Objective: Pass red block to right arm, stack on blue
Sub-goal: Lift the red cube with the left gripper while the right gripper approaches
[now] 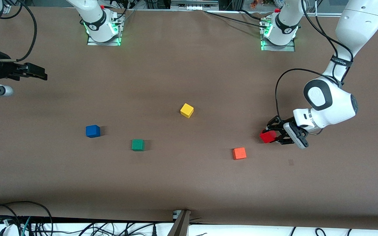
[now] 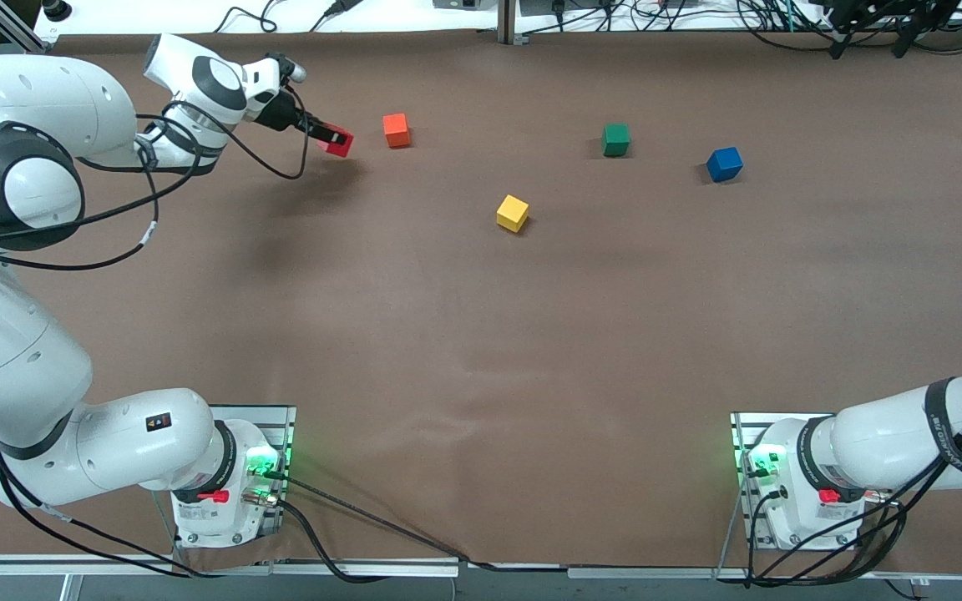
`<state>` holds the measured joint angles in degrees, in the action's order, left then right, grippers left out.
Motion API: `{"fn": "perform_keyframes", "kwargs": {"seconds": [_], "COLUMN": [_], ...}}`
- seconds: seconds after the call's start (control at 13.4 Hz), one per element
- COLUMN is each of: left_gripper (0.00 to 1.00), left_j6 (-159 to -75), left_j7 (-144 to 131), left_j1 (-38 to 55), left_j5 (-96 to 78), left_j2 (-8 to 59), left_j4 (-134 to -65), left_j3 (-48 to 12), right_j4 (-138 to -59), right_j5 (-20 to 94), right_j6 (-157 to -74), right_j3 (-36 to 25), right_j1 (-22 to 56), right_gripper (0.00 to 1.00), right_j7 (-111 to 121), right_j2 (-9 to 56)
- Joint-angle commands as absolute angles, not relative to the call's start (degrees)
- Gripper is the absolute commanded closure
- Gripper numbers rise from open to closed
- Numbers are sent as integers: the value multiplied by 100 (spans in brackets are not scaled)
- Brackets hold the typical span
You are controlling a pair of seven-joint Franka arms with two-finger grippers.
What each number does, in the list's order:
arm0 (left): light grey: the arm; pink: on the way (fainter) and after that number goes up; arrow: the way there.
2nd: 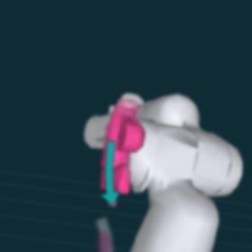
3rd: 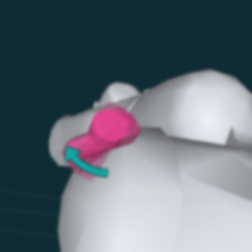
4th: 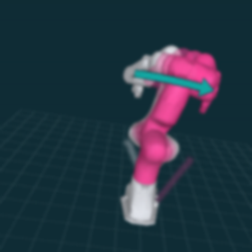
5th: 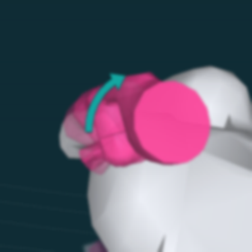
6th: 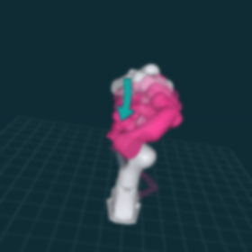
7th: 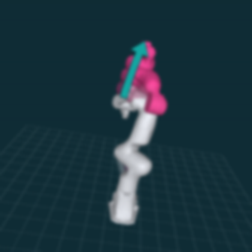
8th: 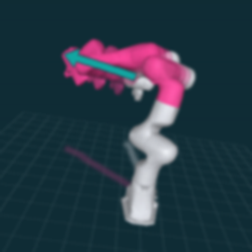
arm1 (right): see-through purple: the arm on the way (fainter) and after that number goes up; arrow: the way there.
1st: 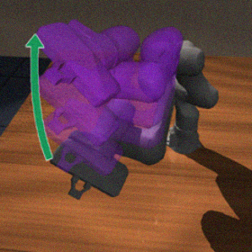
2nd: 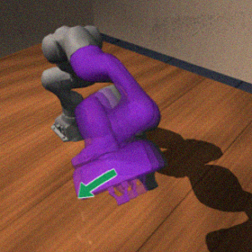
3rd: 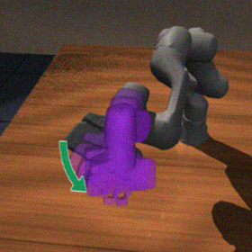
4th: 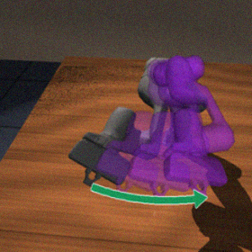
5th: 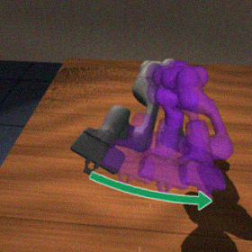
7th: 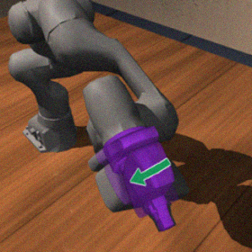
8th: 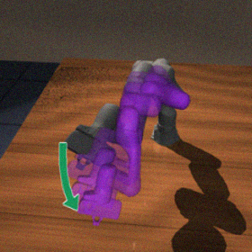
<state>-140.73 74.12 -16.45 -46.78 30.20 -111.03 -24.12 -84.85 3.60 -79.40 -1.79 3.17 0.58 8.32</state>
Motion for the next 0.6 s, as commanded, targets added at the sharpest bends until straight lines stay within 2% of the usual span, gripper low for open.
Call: {"fn": "perform_keyframes", "kwargs": {"seconds": [0.0,0.15,0.37,0.52], "left_gripper": [80,80,82,82], "left_j6": [-13092,-12387,-11859,-11454], "left_j7": [7945,8356,8560,8935], "left_j1": [-1749,-1758,-1697,-1565], "left_j5": [-5620,-6168,-6327,-6381], "left_j2": [3313,3366,3550,3900], "left_j4": [-10601,-10329,-9942,-9504], "left_j3": [-2514,-2505,-2514,-2679], "right_j4": [-8481,-8481,-8481,-8481], "right_j5": [964,1465,2739,3581], "right_j6": [-7919,-7971,-8225,-8375], "right_j3": [-185,-185,-185,-185], "right_j1": [518,545,597,685], "right_gripper": [0,0,0,0], "right_j7": [105,97,97,71], "right_j2": [1115,1291,1695,1993]}}
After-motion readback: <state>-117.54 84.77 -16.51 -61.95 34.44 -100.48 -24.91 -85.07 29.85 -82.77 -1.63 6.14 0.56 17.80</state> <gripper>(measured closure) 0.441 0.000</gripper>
